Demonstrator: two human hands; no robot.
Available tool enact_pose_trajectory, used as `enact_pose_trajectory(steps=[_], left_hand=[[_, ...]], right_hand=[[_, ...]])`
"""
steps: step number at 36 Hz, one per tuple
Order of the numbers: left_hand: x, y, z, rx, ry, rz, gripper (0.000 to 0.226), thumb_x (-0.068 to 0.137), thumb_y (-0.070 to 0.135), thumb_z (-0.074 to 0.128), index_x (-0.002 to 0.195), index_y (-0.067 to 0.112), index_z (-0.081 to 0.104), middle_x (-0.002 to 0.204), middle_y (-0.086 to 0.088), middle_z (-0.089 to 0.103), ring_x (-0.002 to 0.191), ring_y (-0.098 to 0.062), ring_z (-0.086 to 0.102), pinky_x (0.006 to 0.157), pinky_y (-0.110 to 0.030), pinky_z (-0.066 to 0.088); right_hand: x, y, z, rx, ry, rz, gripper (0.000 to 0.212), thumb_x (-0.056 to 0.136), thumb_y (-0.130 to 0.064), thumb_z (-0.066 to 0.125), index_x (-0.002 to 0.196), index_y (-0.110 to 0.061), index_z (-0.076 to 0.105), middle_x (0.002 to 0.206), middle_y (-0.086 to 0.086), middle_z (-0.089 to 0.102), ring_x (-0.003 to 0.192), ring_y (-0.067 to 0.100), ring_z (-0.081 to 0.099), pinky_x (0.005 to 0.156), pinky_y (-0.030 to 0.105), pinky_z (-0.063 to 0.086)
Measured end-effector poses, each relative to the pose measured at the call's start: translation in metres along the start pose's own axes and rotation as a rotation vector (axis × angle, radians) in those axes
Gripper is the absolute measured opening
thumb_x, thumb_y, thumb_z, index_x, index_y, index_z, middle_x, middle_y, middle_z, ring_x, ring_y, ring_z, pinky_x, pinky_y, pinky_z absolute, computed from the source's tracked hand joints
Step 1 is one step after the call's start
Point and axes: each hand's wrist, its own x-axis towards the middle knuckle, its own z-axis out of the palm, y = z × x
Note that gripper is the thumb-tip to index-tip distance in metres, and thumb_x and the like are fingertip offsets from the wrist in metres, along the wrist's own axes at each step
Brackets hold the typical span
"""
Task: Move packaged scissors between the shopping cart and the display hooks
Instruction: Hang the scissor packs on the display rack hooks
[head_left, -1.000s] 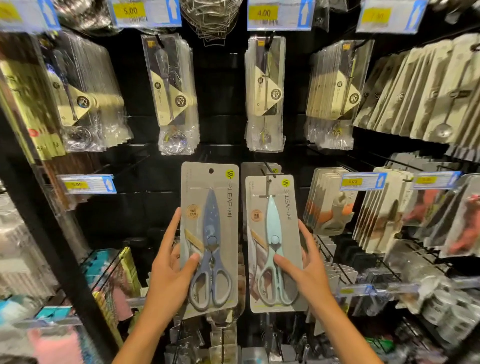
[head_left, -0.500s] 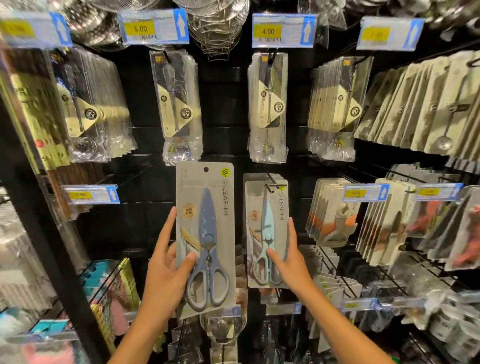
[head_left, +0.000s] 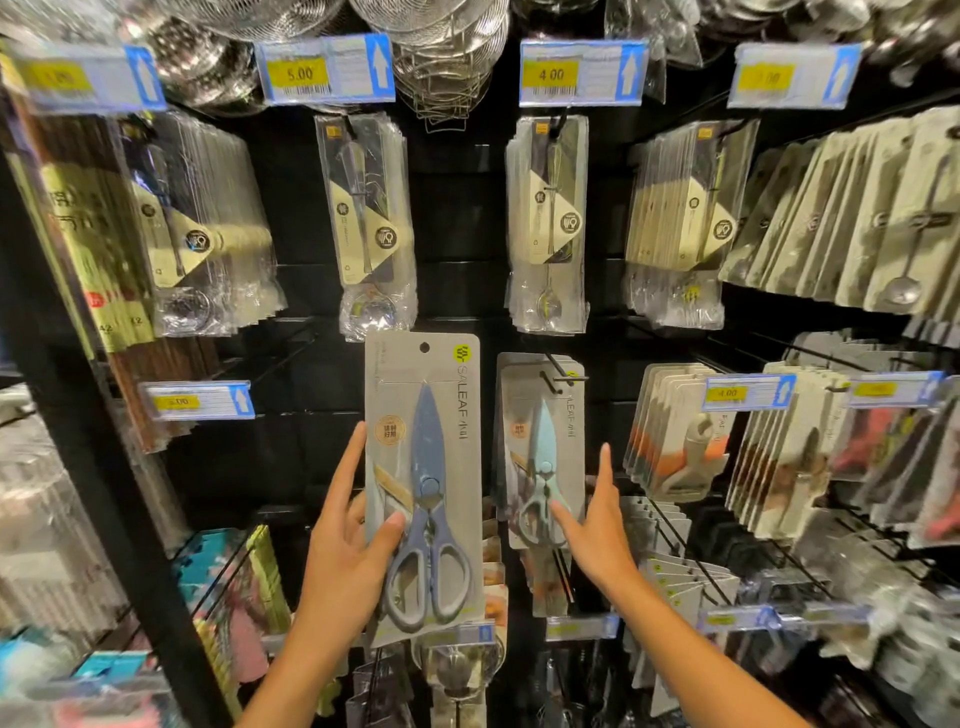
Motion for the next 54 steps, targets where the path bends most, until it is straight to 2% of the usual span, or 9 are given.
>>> enact_pose_trajectory(steps=[3, 7, 13, 19, 22, 25, 31, 35, 54], left_hand=[[-0.001, -0.006, -0.002, 0.002, 0.003, 0.008, 0.086, 0.094, 0.003, 0.062, 0.152, 0.056, 0.027, 0.129, 0.027, 0.064, 0.118, -0.010, 0.067, 0.082, -0.027, 0.061], [-0.003, -0.013, 0.000, -0.012, -0.018, 0.015, 0.084, 0.095, 0.002, 0.061, 0.154, 0.052, 0.027, 0.139, 0.019, 0.061, 0.124, -0.013, 0.064, 0.086, -0.031, 0.061], [-0.002, -0.019, 0.008, -0.029, -0.032, 0.025, 0.083, 0.094, 0.005, 0.062, 0.155, 0.046, 0.025, 0.152, 0.010, 0.051, 0.130, -0.015, 0.060, 0.090, -0.029, 0.059], [-0.004, -0.022, 0.023, -0.042, -0.030, 0.023, 0.084, 0.096, 0.000, 0.061, 0.157, 0.043, 0.023, 0.137, 0.014, 0.064, 0.121, -0.014, 0.067, 0.084, -0.026, 0.060], [-0.004, -0.023, 0.028, -0.020, -0.063, 0.008, 0.086, 0.095, 0.006, 0.063, 0.157, 0.046, 0.019, 0.132, 0.029, 0.063, 0.121, -0.008, 0.066, 0.085, -0.024, 0.059], [-0.004, -0.029, 0.028, 0.001, -0.116, -0.034, 0.088, 0.094, 0.010, 0.066, 0.156, 0.050, 0.018, 0.136, 0.020, 0.063, 0.123, -0.009, 0.065, 0.087, -0.025, 0.059], [-0.002, -0.045, 0.035, 0.123, -0.191, -0.063, 0.091, 0.096, 0.004, 0.065, 0.156, 0.050, 0.015, 0.121, 0.008, 0.073, 0.114, -0.015, 0.070, 0.088, -0.033, 0.061], [0.002, -0.054, 0.046, 0.168, -0.234, -0.073, 0.095, 0.096, -0.001, 0.065, 0.157, 0.049, 0.014, 0.124, 0.007, 0.071, 0.115, -0.015, 0.069, 0.093, -0.043, 0.060], [0.029, -0.056, 0.091, 0.169, -0.360, -0.046, 0.093, 0.099, 0.008, 0.063, 0.156, 0.055, 0.007, 0.132, 0.000, 0.067, 0.115, -0.010, 0.069, 0.093, -0.037, 0.060]], right_hand=[[-0.021, 0.003, 0.001, 0.043, 0.029, -0.026, 0.102, 0.094, -0.036, 0.068, 0.147, -0.061, -0.016, 0.162, -0.003, 0.020, 0.149, 0.019, 0.024, 0.119, 0.045, 0.028], [-0.044, -0.010, 0.000, 0.234, 0.012, -0.077, 0.085, 0.095, -0.038, 0.063, 0.138, -0.073, -0.002, 0.148, -0.014, 0.039, 0.137, 0.009, 0.043, 0.113, 0.034, 0.039], [-0.062, -0.054, -0.006, 0.352, -0.215, -0.212, 0.091, 0.094, -0.035, 0.061, 0.152, -0.055, -0.007, 0.145, -0.012, 0.046, 0.126, 0.008, 0.057, 0.102, 0.026, 0.049], [-0.065, -0.081, 0.000, 0.403, -0.387, -0.199, 0.102, 0.089, -0.031, 0.074, 0.149, -0.063, -0.002, 0.146, -0.001, 0.050, 0.111, 0.020, 0.069, 0.100, 0.045, 0.054], [-0.067, -0.080, 0.003, 0.409, -0.369, -0.196, 0.097, 0.089, -0.014, 0.075, 0.152, -0.056, 0.014, 0.143, -0.004, 0.056, 0.112, 0.020, 0.070, 0.091, 0.044, 0.059], [-0.071, -0.073, 0.000, 0.417, -0.341, -0.151, 0.093, 0.087, -0.014, 0.077, 0.149, -0.058, 0.023, 0.140, -0.007, 0.059, 0.113, 0.020, 0.069, 0.089, 0.043, 0.060], [-0.080, -0.047, -0.011, 0.344, -0.294, -0.095, 0.092, 0.086, -0.015, 0.078, 0.145, -0.064, 0.026, 0.140, -0.021, 0.056, 0.115, 0.010, 0.067, 0.089, 0.039, 0.060], [-0.082, -0.031, -0.019, 0.306, -0.268, -0.074, 0.091, 0.087, -0.019, 0.077, 0.144, -0.065, 0.024, 0.142, -0.006, 0.057, 0.116, 0.011, 0.067, 0.089, 0.038, 0.060], [-0.069, -0.009, -0.049, 0.278, -0.150, -0.081, 0.091, 0.087, -0.018, 0.075, 0.152, -0.053, 0.022, 0.135, -0.008, 0.063, 0.109, 0.014, 0.070, 0.081, 0.037, 0.062]])
